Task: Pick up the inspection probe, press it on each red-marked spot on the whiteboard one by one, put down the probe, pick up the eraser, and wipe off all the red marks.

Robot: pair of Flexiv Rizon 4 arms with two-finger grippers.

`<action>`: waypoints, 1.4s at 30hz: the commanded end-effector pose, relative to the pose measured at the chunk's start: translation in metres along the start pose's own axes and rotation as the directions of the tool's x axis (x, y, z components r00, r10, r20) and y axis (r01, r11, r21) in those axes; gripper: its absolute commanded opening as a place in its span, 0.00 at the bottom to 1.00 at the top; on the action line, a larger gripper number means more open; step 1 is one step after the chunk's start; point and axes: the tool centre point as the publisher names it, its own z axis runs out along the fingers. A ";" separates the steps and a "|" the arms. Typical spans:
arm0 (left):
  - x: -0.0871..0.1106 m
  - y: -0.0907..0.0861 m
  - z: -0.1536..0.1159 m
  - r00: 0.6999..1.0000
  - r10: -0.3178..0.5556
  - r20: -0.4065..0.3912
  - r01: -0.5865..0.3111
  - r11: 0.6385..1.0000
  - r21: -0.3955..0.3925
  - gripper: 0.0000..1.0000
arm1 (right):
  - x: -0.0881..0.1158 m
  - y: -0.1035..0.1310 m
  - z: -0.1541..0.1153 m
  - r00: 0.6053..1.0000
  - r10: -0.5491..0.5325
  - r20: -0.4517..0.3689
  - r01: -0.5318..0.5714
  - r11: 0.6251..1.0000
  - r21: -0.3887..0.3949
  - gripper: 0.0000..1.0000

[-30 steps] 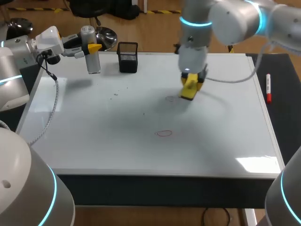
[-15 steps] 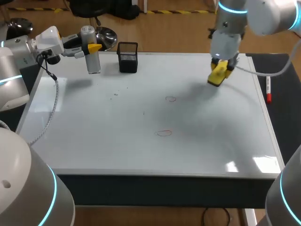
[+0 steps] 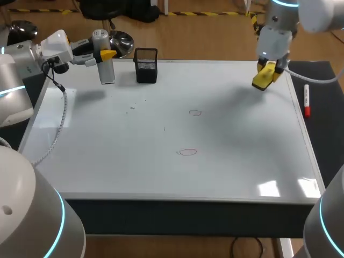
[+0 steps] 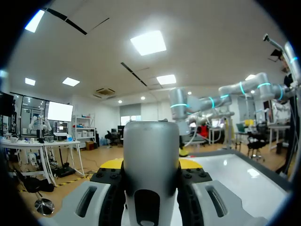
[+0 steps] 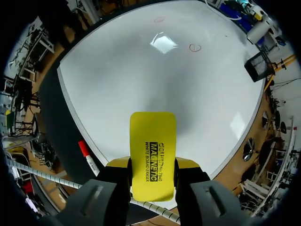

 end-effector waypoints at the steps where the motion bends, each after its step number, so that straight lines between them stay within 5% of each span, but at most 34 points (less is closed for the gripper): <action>1: 0.001 -0.001 0.001 1.000 0.002 0.004 -0.002 1.000 0.000 0.00 | -0.005 -0.011 0.001 1.000 0.011 -0.011 -0.012 1.000 -0.028 0.00; 30: 0.001 -0.001 0.001 1.000 0.002 0.004 -0.002 1.000 0.000 0.00 | -0.005 -0.021 -0.002 1.000 0.024 0.000 -0.024 1.000 -0.020 0.00; 42: 0.057 -0.006 0.064 0.984 0.052 -0.169 -0.053 0.999 0.000 0.00 | -0.005 -0.021 -0.002 1.000 0.024 0.000 -0.024 1.000 -0.020 0.00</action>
